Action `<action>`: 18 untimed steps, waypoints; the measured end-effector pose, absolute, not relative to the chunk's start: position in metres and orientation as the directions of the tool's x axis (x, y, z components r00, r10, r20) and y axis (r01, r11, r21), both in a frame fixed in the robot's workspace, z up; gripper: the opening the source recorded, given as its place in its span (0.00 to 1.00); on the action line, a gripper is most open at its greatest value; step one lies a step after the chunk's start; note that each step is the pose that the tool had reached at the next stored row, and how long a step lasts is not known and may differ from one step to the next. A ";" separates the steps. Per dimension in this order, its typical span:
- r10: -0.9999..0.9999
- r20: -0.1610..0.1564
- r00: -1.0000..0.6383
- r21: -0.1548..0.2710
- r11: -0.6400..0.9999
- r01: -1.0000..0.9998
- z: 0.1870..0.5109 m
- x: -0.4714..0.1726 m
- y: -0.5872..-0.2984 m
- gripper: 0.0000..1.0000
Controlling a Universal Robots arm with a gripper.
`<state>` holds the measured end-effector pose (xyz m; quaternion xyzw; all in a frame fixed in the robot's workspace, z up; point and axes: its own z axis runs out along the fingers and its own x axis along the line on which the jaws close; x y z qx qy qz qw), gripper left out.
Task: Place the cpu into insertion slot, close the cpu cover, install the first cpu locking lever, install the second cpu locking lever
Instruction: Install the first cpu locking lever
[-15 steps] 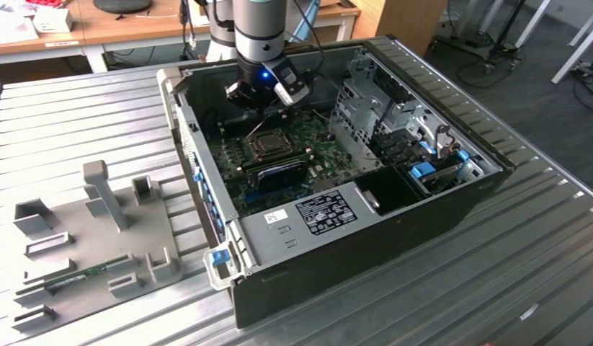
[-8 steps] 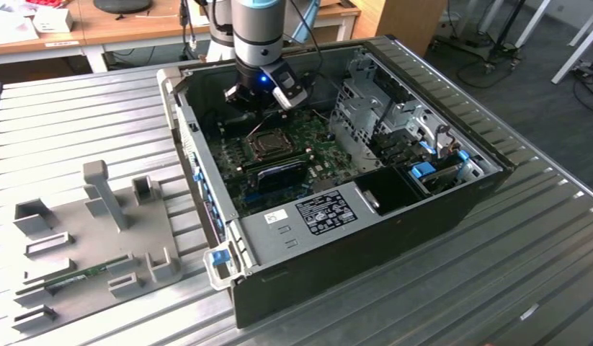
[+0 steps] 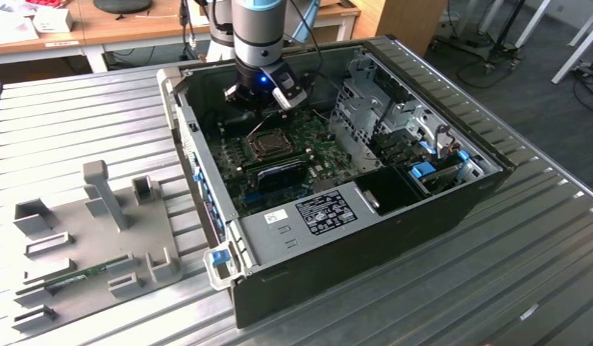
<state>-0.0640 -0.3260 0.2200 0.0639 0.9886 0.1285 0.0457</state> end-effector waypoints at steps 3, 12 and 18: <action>0.138 -0.074 -0.988 0.260 0.959 0.115 0.220 -0.062 -0.326 0.10; 0.138 -0.074 -0.988 0.260 0.959 0.115 0.220 -0.060 -0.326 0.10; 0.138 -0.074 -0.988 0.260 0.959 0.115 0.220 -0.060 -0.328 0.10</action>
